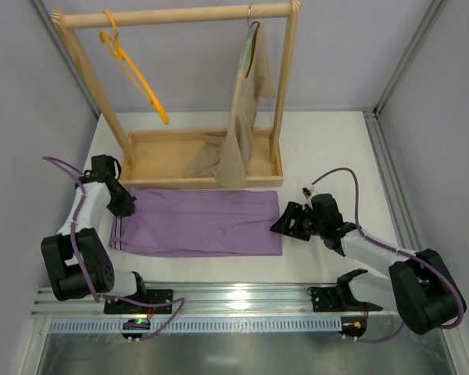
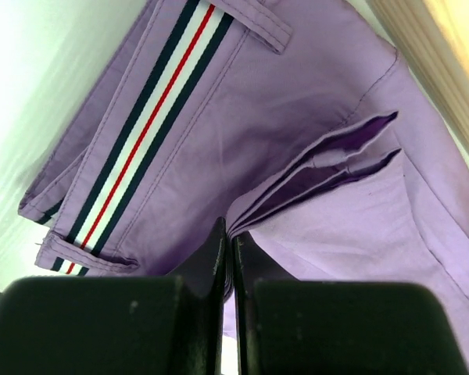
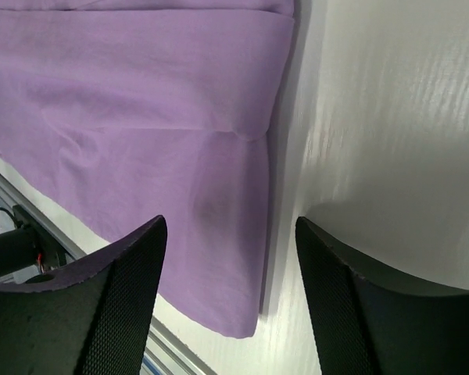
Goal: Place the trousers on the hanger
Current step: Fold the trousers
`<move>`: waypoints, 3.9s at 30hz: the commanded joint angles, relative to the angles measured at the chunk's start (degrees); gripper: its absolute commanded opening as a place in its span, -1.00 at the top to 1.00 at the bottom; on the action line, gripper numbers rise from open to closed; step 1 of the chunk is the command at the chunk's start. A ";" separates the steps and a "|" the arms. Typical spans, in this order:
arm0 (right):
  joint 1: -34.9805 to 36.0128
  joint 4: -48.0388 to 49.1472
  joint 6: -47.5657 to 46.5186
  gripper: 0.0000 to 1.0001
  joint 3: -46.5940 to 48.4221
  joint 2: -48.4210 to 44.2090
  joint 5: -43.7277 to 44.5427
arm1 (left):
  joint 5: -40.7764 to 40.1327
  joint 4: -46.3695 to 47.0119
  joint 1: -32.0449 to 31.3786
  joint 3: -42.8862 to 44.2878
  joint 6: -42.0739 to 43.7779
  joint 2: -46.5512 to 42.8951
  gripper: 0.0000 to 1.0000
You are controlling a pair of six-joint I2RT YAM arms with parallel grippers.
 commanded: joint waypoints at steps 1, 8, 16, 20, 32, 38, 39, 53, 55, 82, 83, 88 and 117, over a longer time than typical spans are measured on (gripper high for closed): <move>1.00 2.96 0.25 -0.38 -1.30 3.73 -0.67 | -3.28 -1.37 0.56 2.23 1.52 -0.34 1.00; 3.73 3.15 1.66 0.11 -0.33 6.99 3.80 | -1.44 -1.28 0.73 2.67 1.52 0.45 1.00; 3.82 -12.11 2.45 0.90 2.39 -2.23 15.94 | -6.16 -7.07 0.65 8.11 1.52 -1.65 0.99; 4.95 -12.23 3.41 0.04 2.22 -8.20 13.39 | -11.28 -8.84 2.40 9.18 3.54 -2.19 0.99; 12.77 -4.23 2.45 -0.45 5.28 -1.98 11.45 | -7.76 -2.07 10.23 1.70 7.14 9.24 0.99; 15.68 -0.81 3.24 -0.45 7.84 5.58 12.25 | -13.90 -3.92 10.40 3.28 6.62 8.28 -0.20; 15.68 -0.46 3.24 -0.44 7.93 6.37 12.07 | -14.44 -4.35 10.40 3.46 6.18 7.49 -0.24; 15.86 -17.40 10.44 0.92 4.69 -3.08 24.62 | -5.76 -0.94 6.28 0.04 8.20 -4.91 -0.51; 15.95 -21.18 13.69 0.92 2.75 -7.75 25.25 | -1.72 -1.02 4.87 0.47 8.98 -3.86 -0.49; -1.28 -10.04 -2.21 -0.14 15.66 5.31 7.94 | -10.90 5.39 -47.32 -13.40 -11.03 -41.56 -0.23; -1.45 -9.34 -2.47 -0.14 15.75 6.98 8.90 | -12.41 6.62 -52.47 -13.76 -12.01 -40.69 -0.23; -2.24 -7.14 -3.70 -0.15 14.88 8.40 8.73 | -28.83 10.05 -73.23 -10.00 -16.93 -29.98 -0.27; -7.78 2.45 -6.51 0.09 16.28 19.82 -2.96 | -43.62 21.57 -100.69 31.41 -6.13 35.43 -0.13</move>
